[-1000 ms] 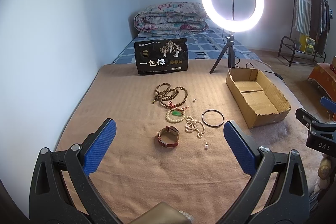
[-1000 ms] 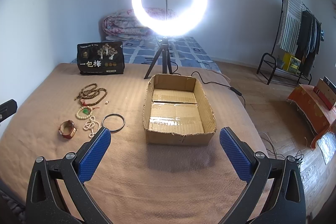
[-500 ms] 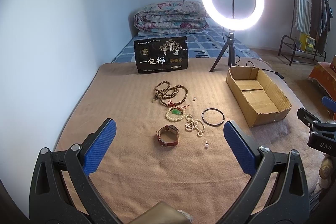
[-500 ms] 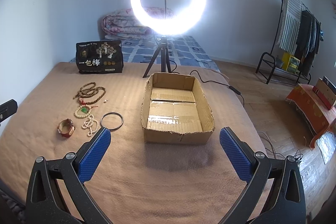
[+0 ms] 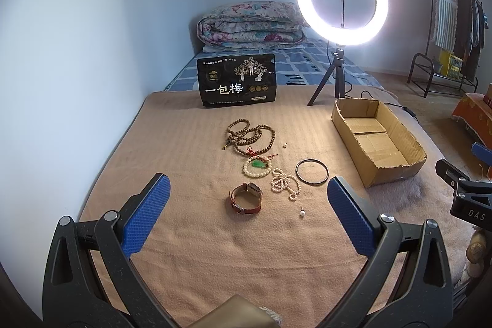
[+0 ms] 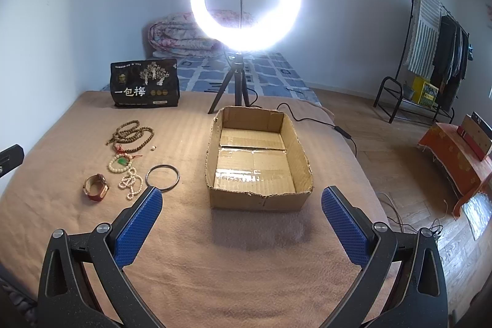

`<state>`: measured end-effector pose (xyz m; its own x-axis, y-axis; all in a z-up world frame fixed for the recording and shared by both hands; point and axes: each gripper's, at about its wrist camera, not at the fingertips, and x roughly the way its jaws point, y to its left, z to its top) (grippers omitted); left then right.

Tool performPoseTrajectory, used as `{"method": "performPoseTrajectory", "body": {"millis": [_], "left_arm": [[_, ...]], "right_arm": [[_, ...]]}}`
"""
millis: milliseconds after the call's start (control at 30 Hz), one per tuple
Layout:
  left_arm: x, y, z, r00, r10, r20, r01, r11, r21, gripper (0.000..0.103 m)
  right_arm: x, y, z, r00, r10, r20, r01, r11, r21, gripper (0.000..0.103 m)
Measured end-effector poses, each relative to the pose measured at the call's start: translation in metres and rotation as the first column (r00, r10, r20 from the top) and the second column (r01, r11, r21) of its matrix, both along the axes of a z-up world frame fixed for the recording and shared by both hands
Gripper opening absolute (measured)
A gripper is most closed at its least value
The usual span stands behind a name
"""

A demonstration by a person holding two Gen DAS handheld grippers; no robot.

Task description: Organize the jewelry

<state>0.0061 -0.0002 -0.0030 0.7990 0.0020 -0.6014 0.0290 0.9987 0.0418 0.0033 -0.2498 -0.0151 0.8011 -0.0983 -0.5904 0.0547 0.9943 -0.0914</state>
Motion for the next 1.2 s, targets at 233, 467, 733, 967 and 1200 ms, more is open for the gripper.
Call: {"method": "performPoseTrajectory", "body": {"millis": [233,467,733,967,1200], "left_arm": [[0.002,0.000,-0.001,1.000,0.003,-0.010,-0.003,1.000,0.001,0.103],[0.003,0.000,-0.003,1.000,0.002,-0.024,-0.002,1.000,-0.002,0.103],[0.003,-0.002,-0.005,1.000,0.003,-0.028,-0.003,1.000,-0.003,0.103],[0.003,-0.001,-0.008,0.999,0.005,-0.035,-0.006,1.000,-0.007,0.103],[0.005,0.005,-0.017,0.998,0.003,-0.066,-0.002,1.000,0.015,0.103]], "right_arm": [[0.000,0.001,-0.001,1.000,0.000,-0.004,0.000,1.000,-0.002,0.102],[0.001,0.002,-0.001,1.000,0.006,-0.010,-0.006,1.000,-0.005,0.102],[-0.001,0.005,-0.001,1.000,0.020,-0.011,-0.020,1.000,-0.016,0.102],[0.000,0.006,-0.002,1.000,0.025,-0.015,-0.025,1.000,-0.012,0.102],[0.000,0.012,-0.001,0.998,0.058,-0.006,-0.058,0.998,0.004,0.102]]}}
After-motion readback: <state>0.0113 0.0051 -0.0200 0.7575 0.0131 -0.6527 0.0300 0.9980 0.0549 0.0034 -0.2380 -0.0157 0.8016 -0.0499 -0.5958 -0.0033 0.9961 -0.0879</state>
